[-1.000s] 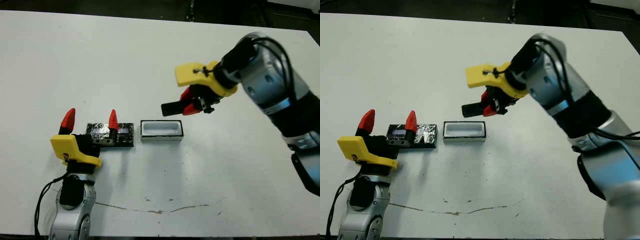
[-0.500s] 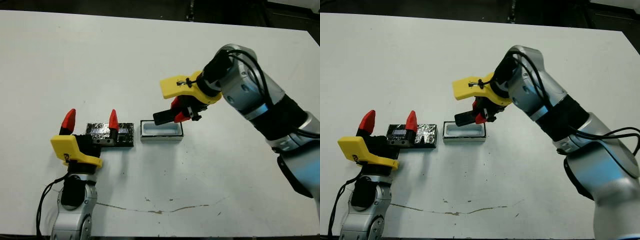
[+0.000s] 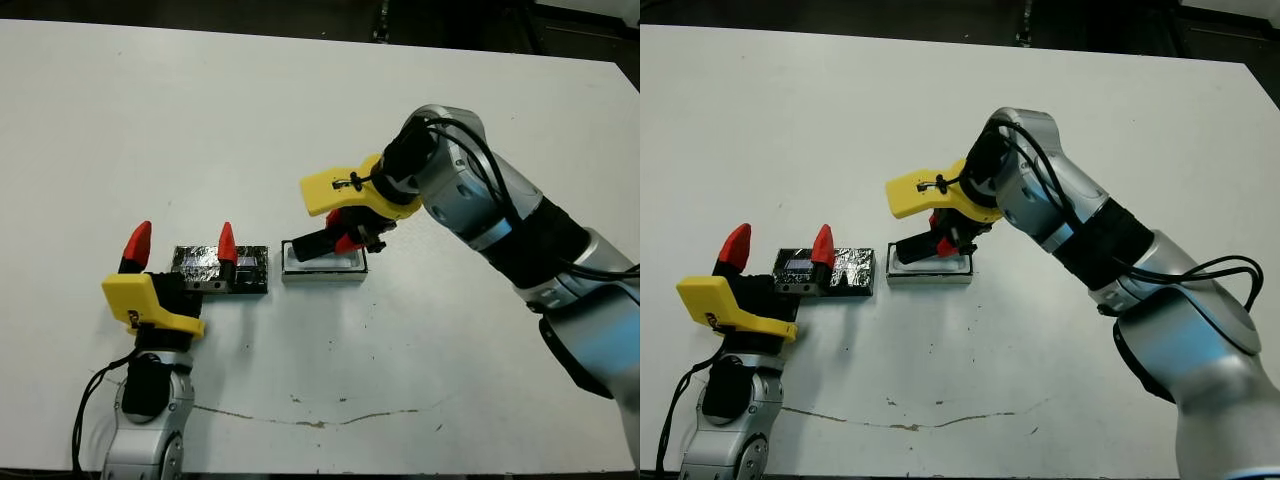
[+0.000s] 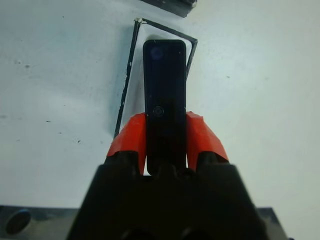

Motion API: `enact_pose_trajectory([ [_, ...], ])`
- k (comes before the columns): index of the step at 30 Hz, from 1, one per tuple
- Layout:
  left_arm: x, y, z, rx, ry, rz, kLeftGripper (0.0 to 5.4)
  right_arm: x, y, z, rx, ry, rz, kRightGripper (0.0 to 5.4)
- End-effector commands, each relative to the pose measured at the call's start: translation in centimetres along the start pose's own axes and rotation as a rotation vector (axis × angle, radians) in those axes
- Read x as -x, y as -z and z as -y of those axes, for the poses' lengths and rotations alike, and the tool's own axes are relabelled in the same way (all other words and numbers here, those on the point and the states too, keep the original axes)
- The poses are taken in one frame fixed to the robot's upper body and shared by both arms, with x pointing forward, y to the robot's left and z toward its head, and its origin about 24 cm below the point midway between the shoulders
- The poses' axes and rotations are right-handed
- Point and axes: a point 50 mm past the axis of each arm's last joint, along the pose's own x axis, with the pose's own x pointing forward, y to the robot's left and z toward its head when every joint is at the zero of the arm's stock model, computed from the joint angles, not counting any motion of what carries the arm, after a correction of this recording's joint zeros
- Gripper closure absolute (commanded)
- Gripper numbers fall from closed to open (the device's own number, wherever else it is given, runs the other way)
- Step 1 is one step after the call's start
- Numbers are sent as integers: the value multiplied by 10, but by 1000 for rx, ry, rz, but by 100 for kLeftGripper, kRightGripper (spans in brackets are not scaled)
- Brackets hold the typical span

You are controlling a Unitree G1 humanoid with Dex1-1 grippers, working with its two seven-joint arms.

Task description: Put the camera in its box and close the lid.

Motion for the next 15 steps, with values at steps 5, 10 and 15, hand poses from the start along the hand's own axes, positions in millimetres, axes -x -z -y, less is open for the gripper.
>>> enact_pose_trajectory([
  [5,3,4,-3,-5,-4,-18,0,-6,-2,-1,-7,18,-10,376],
  [10,4,5,-3,-1,-13,-20,0,-6,-3,-2,-73,29,-21,376],
  [15,4,5,-4,-2,-12,-20,0,-5,-3,-4,-11,64,-44,376],
])
